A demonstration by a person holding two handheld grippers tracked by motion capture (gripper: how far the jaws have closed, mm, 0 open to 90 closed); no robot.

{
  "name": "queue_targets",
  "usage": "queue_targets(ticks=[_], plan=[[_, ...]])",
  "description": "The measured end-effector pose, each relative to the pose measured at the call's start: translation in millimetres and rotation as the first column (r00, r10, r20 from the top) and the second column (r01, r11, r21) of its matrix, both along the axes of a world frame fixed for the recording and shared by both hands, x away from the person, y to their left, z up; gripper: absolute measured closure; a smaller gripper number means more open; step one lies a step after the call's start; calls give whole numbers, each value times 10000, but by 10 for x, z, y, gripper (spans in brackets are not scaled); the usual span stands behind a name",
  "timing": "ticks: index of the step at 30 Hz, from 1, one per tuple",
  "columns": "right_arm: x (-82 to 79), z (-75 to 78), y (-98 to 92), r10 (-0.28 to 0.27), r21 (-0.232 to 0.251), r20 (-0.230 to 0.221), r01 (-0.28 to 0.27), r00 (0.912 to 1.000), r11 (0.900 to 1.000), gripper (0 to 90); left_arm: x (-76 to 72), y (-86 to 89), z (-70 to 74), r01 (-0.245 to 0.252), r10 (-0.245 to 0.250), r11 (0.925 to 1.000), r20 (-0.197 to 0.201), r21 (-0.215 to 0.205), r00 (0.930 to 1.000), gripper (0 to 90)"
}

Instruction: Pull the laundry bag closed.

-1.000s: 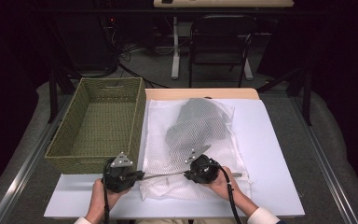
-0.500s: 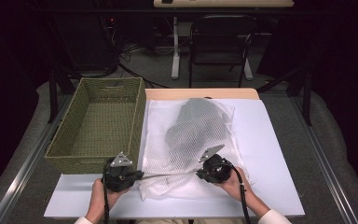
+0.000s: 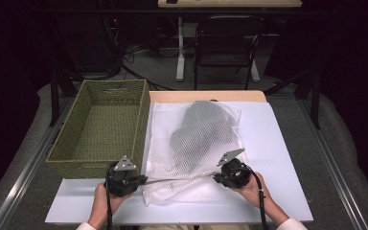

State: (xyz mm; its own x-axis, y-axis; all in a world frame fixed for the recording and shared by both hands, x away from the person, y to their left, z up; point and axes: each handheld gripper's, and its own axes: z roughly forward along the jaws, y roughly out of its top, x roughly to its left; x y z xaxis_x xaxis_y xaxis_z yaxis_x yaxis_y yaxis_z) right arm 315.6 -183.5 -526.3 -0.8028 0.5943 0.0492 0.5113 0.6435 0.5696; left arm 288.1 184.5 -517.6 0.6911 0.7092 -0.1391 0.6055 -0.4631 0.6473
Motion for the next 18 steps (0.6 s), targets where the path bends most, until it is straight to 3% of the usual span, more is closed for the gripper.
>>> queue_targets(ticks=[18], plan=[[-46,19,-384,-621,-43,19,621,9981,9981,863,10,21,-13,15,-16,9999,19,140,10000,878]])
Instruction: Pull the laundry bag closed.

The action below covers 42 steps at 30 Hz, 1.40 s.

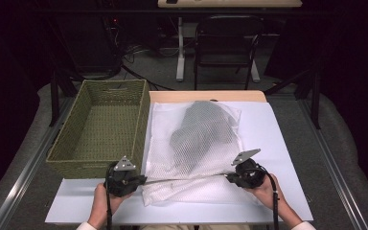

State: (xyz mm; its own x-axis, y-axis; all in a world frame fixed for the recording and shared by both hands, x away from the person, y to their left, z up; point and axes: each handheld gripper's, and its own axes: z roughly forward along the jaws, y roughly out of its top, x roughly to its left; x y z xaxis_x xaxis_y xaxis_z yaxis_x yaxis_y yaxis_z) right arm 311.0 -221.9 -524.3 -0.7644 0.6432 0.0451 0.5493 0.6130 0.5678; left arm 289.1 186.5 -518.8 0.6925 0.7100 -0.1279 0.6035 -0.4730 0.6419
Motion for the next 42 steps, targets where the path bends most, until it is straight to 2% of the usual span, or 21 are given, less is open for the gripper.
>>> queue_targets(ticks=[14,23,29,31,33,37,39,42], plan=[[-43,10,-312,-584,119,2,584,9983,9982,863,0,44,-16,-107,108,9999,-30,90,9999,878],[-100,-15,-552,-1154,58,-110,1154,9933,9933,862,3,93,-33,-270,271,9995,-68,148,9996,878],[-96,-49,-646,-1487,-104,-104,1486,9888,9888,863,11,110,-50,-342,342,9991,-7,253,9994,879],[-96,-53,-679,-1551,-42,-143,1551,9878,9879,863,13,127,-51,-294,297,9994,-137,206,9995,879],[-100,-55,-691,-1638,-124,-169,1636,9864,9865,862,13,121,-52,-261,263,9992,-39,308,9996,879],[-103,-78,-671,-1512,-213,-93,1509,9885,9883,861,14,123,-60,-386,386,9990,-24,234,9993,877],[-105,-68,-680,-1521,-43,-101,1521,9883,9884,857,10,127,-51,-351,352,9993,-25,152,9994,869],[-112,-45,-706,-1559,5,-40,1559,9878,9878,812,-1,136,-33,-242,243,9996,-47,166,9997,827]])
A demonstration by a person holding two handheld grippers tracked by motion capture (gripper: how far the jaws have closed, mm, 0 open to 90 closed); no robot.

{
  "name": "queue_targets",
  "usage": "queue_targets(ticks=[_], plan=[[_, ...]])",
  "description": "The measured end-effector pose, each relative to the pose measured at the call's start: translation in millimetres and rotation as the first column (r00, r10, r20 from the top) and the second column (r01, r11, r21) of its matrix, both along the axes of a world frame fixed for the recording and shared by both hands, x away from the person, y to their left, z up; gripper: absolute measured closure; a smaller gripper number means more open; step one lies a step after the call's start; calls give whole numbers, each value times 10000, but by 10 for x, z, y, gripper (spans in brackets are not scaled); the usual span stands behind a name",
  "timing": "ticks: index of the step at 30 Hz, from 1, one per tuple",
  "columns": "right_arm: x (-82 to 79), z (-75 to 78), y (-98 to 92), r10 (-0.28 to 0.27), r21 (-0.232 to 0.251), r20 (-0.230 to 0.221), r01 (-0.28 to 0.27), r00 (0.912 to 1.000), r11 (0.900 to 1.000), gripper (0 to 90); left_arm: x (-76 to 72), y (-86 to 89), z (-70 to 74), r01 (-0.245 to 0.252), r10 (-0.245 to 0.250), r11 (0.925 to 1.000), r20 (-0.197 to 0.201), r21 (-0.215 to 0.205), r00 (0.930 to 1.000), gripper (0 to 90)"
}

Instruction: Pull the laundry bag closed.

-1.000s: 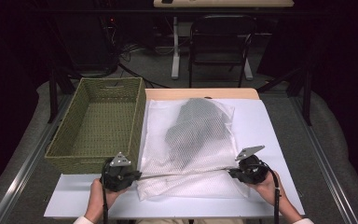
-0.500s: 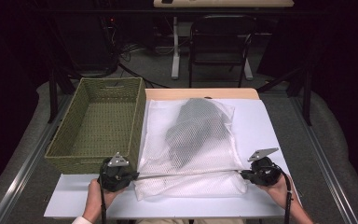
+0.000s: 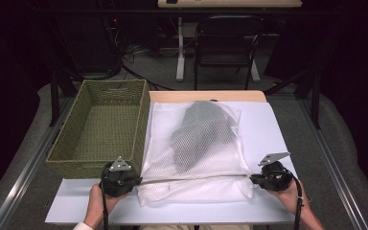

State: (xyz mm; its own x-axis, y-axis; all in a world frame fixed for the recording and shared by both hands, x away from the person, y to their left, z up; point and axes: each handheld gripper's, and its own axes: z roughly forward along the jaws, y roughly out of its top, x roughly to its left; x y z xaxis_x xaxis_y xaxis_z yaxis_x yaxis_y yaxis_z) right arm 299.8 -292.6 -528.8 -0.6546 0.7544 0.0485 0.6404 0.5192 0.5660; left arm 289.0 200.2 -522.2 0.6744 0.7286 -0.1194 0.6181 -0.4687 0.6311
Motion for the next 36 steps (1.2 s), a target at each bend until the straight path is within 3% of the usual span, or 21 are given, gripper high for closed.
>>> queue_targets(ticks=[4,7,12,13,20,27,32,36], plan=[[-11,28,-74,-145,132,22,145,9999,9998,584,-10,82,3,-110,99,9994,-338,-321,9994,590],[-19,42,-125,-540,124,129,539,9985,9985,404,-48,135,11,-216,208,9995,-325,-219,9993,448],[-8,54,-162,-1096,-77,494,1101,9927,9939,232,-86,274,18,-572,564,9981,-371,-221,9977,304],[-9,54,-165,-1230,-142,547,1239,9909,9922,208,-93,304,16,-672,668,9976,-219,-175,9975,286],[-2,46,-246,-1851,-367,927,1891,9783,9813,128,-161,538,31,-1461,1461,9892,-47,91,9893,202],[16,0,-326,-2458,-440,940,2507,9647,9671,52,-202,696,34,-2394,2391,9707,192,197,9708,158],[33,-25,-332,-2486,-524,959,2543,9638,9657,44,-183,691,9,-2467,2463,9688,184,240,9690,154],[34,-34,-342,-2582,-578,885,2638,9620,9629,42,-151,681,-22,-2347,2344,9713,111,377,9721,155]])
